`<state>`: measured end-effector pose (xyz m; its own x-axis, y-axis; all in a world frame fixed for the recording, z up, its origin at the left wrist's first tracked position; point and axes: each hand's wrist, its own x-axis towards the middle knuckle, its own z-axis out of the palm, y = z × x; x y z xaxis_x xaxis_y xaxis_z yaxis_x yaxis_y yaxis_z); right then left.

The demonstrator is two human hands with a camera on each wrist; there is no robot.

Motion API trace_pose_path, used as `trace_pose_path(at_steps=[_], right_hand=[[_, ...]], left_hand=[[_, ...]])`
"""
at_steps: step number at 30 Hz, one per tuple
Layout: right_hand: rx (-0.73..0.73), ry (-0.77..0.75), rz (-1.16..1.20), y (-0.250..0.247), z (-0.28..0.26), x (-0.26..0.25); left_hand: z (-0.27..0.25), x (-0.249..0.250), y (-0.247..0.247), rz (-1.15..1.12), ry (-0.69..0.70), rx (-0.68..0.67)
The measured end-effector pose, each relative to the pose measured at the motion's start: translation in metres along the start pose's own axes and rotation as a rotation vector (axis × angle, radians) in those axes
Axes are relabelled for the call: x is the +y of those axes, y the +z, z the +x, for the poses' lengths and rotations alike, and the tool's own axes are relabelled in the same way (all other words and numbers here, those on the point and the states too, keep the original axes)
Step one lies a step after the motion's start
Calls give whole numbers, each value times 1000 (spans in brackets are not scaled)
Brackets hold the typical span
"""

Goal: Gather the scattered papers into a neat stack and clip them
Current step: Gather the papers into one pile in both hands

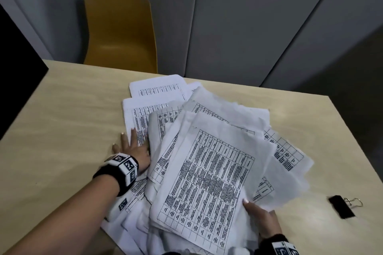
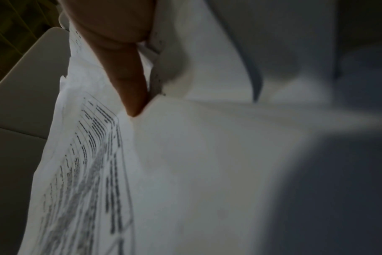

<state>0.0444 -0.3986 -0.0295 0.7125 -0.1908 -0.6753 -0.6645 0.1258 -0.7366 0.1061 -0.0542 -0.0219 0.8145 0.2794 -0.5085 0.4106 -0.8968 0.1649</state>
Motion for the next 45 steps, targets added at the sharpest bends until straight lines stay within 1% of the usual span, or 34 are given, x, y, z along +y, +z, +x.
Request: trace_pose_path(at_steps=[2,4,9,10,11,12,14,15,16,18,20,25,28,30,32,33,35,36,38,42,43,45], right_hand=[[3,2,13,-2,0,1],[-2,4,36,-3,4,4],[-23,12,13,-3,6,2],[-27,9,4,-3,5,0],[-33,6,-1,-3,5,0],[-37,5,-4,-3,5,-1],[-42,-4,3,-2,4,-2],[-46,-11,10,-3,4,-2],[-50,-18,11,-3,5,-2],[-53,-28,7,-3,7,-2],[-62,-37,-3,-4,9,-1],[-48,-59,31,-5,16,4],[-47,-66,32,-5,21,8],[-50,-59,20,-6,21,9],[-56,-57,9,-8,19,9],[-66,-57,7,-8,19,9],[-80,-52,8,-9,21,10],[-77,-51,10,-8,21,10],[-71,-47,16,-8,22,11],[-63,-27,15,-8,22,11],[-66,-25,5,-9,23,12],[-53,-19,-25,-9,23,12]], left_hand=[[-1,5,3,75,57,-78],[-2,1,8,123,116,-110],[-26,-12,12,205,230,-99],[-27,-14,10,178,250,-71],[-24,-15,8,99,266,-6],[-20,-15,4,-42,249,82],[-7,-13,-5,-332,129,238],[2,-11,-9,-405,55,283],[8,-6,-12,-422,-23,291],[17,5,-13,-399,-142,260],[24,14,-10,-388,-189,242],[38,25,-16,-516,-177,197],[35,22,-19,-641,-156,230],[29,16,-21,-714,-132,229],[28,9,-21,-763,-133,156],[28,4,-20,-802,-142,98],[25,-5,-20,-903,-169,-6],[22,-11,-20,-956,-179,-36],[15,-21,-20,-1039,-175,-63],[0,-36,-21,-1169,-122,-113],[-3,-39,-19,-1174,-116,-118],[-8,-43,-14,-1092,-87,-114]])
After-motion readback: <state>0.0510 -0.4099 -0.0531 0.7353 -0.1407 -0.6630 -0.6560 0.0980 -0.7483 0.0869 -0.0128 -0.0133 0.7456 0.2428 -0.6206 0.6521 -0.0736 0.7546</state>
